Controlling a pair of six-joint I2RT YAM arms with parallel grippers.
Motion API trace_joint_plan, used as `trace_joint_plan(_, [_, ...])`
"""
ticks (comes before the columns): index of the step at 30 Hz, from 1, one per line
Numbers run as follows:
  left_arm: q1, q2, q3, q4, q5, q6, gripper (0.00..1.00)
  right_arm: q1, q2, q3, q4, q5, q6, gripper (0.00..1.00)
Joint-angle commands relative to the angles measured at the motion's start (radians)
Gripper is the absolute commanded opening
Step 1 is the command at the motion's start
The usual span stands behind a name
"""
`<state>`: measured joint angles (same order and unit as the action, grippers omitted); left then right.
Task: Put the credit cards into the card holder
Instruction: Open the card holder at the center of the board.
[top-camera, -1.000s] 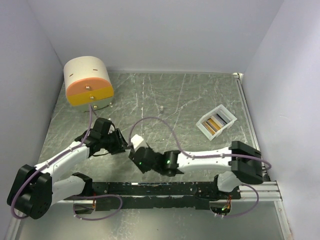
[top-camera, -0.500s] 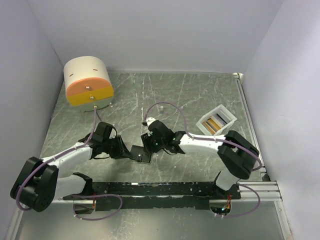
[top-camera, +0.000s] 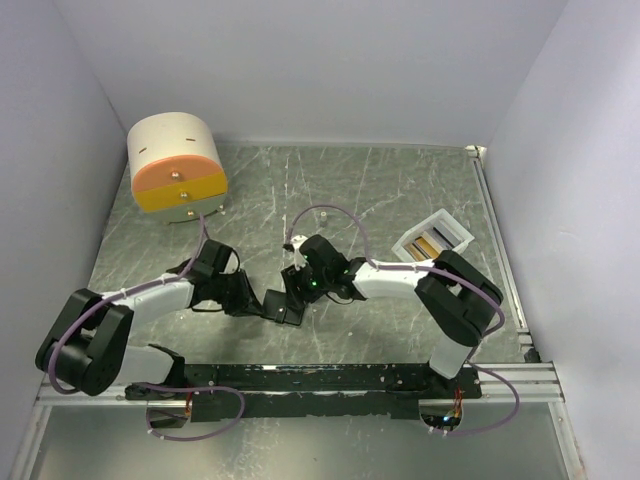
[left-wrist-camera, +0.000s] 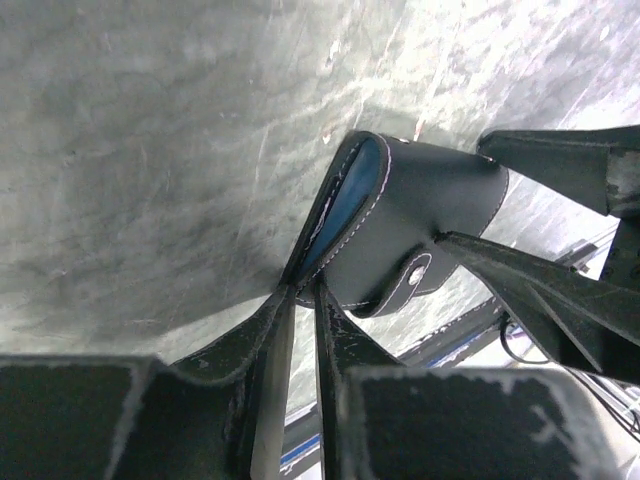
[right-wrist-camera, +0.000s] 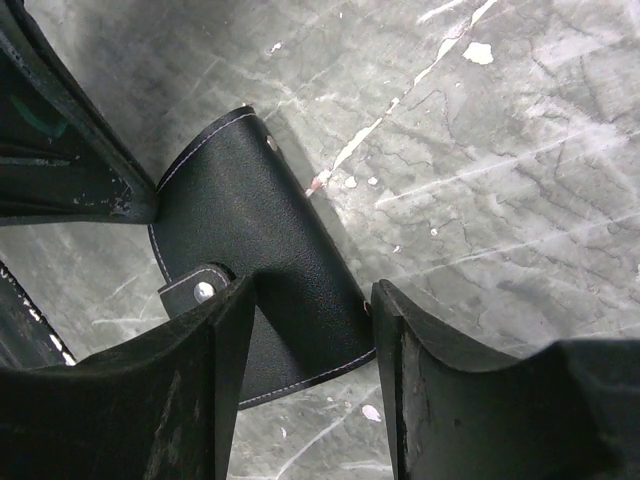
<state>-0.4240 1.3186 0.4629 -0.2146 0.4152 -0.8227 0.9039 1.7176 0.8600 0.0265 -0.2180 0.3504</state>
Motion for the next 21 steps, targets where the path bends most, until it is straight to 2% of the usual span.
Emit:
trace_joint_plan(1, [0.004, 0.041, 0.065, -0.008, -0.138, 0.054, 0.24, 0.002, -0.002, -0.029, -0.012, -0.059, 0.019, 0.5])
trace_joint_plan(3, [0.004, 0.076, 0.086, 0.014, -0.151, 0.062, 0.24, 0.002, -0.017, -0.026, -0.029, -0.045, 0.049, 0.45])
trace_joint_plan(8, [0.004, 0.159, 0.156, 0.054, -0.118, 0.078, 0.24, 0.011, -0.063, -0.101, 0.019, 0.015, 0.233, 0.26])
trace_joint_plan(11, [-0.004, 0.145, 0.231, -0.019, -0.157, 0.11, 0.28, 0.016, -0.114, -0.149, 0.042, 0.089, 0.32, 0.13])
trace_joint_plan(15, [-0.065, 0.071, 0.309, -0.16, -0.238, 0.146, 0.36, 0.018, -0.177, -0.196, 0.114, 0.096, 0.403, 0.01])
trace_joint_plan(21, [-0.212, 0.008, 0.335, -0.229, -0.264, 0.12, 0.45, 0.037, -0.271, -0.213, 0.138, 0.142, 0.491, 0.0])
